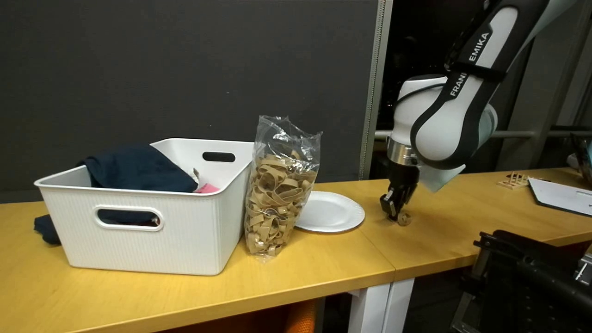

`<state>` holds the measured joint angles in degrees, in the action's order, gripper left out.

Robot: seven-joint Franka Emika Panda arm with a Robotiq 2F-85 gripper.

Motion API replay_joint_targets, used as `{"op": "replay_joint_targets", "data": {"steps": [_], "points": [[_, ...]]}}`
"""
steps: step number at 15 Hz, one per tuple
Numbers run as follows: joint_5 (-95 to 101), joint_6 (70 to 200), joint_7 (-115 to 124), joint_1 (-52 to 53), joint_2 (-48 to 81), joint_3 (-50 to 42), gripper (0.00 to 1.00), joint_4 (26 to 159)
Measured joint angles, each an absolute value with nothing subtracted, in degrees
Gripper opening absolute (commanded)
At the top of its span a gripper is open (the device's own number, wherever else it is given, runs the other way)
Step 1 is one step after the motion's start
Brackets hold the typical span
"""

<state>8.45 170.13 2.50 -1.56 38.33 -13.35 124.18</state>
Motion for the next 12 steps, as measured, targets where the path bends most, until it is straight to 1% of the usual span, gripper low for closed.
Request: {"op": "replay_joint_targets", "data": {"steps": [2, 3, 4, 7, 8, 12], "points": [[8.45, 169.28, 3.45, -0.64, 38.33, -14.35, 0.01, 124.15], [8.45, 168.60, 3.88, -0.17, 38.31, -14.88, 0.30, 124.11], [8.45, 167.93, 4.20, 0.27, 38.28, -15.43, 0.31, 124.02], [8.49, 166.23, 5.10, 1.32, 38.13, -16.72, 0.50, 123.56], [8.51, 165.75, 5.51, 1.79, 38.09, -17.27, 0.58, 123.40], [8.53, 163.13, 8.95, 3.92, 37.60, -19.23, 0.86, 123.36]]}}
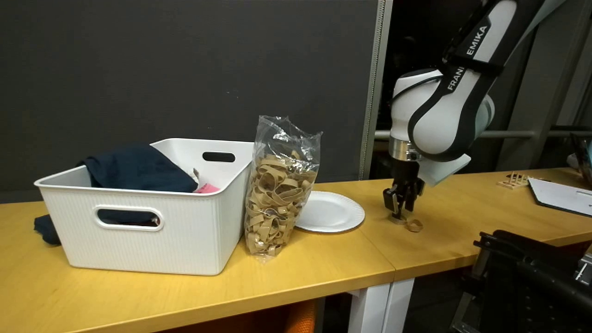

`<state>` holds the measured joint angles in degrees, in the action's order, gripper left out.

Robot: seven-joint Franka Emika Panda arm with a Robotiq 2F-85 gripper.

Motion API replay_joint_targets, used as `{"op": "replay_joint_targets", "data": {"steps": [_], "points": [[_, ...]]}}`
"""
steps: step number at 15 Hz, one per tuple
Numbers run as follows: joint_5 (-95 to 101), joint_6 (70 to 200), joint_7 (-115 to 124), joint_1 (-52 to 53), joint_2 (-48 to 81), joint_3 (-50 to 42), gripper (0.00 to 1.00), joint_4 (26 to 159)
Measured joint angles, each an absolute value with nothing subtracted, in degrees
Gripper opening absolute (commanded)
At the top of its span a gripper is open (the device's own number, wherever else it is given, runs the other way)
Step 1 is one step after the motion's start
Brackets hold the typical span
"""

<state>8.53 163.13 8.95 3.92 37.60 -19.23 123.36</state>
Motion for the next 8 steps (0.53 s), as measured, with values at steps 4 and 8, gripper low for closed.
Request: {"op": "replay_joint_targets", "data": {"steps": [4, 8], "points": [[8.52, 159.71, 12.92, 4.89, 37.30, -19.34, 1.00, 123.46], [8.52, 158.37, 15.34, 5.08, 37.30, -19.33, 1.00, 123.52]]}}
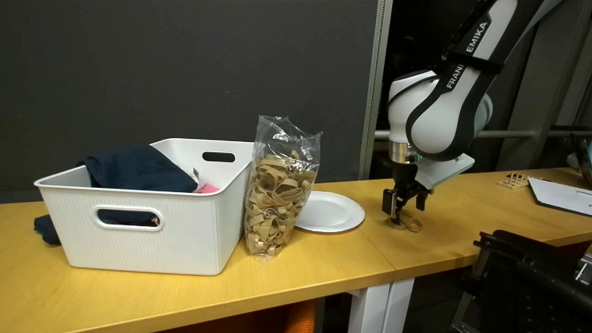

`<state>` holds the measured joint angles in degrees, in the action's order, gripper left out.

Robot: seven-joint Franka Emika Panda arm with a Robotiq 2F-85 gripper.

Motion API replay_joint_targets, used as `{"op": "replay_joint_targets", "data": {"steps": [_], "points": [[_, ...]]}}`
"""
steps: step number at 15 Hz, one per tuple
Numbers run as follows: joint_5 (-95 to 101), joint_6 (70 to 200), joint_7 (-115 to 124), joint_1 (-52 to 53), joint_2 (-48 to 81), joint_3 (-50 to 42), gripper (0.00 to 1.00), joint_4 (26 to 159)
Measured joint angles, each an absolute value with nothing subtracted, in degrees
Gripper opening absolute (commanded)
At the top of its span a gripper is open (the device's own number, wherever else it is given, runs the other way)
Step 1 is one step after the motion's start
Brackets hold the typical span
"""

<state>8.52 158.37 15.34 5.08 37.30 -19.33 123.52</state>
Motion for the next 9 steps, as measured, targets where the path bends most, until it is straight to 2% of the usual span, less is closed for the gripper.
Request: {"op": "replay_joint_targets", "data": {"steps": [2, 3, 4, 5, 9], "points": [[8.51, 158.00, 16.64, 5.08, 37.30, -19.33, 1.00, 123.58], [8.50, 157.64, 17.29, 5.08, 37.30, -19.33, 0.91, 123.62], [8.50, 157.47, 17.85, 5.08, 37.29, -19.33, 0.75, 123.71], [8.50, 157.47, 18.32, 5.08, 37.29, -19.32, 0.66, 123.84], [8.43, 157.47, 19.82, 5.15, 37.17, -18.78, 0.34, 124.24]]}}
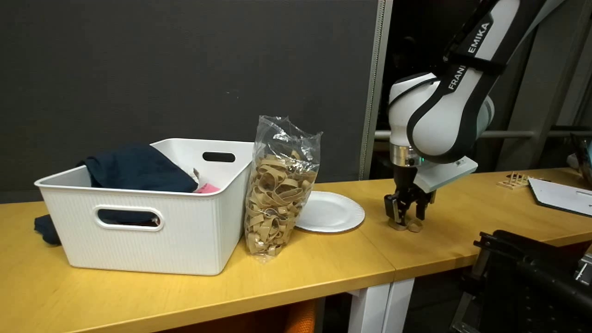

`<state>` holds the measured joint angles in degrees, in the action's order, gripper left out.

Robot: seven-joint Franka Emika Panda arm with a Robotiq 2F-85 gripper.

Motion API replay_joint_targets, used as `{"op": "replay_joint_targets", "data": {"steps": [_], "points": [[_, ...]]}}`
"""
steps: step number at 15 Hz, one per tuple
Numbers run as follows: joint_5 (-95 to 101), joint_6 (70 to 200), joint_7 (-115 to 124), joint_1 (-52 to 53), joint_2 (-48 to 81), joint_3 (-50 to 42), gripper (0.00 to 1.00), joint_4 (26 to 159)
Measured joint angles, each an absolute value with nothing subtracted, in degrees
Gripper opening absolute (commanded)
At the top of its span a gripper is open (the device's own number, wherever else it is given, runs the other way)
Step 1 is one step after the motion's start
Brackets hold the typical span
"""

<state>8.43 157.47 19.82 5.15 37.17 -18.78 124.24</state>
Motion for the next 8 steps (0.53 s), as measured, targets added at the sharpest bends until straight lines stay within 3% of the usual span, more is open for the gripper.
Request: {"op": "replay_joint_targets", "data": {"steps": [5, 8], "points": [[8.38, 157.48, 20.70, 5.46, 36.68, -18.40, 0.00, 124.34], [8.38, 157.48, 20.77, 5.47, 36.56, -18.40, 0.00, 124.58]]}}
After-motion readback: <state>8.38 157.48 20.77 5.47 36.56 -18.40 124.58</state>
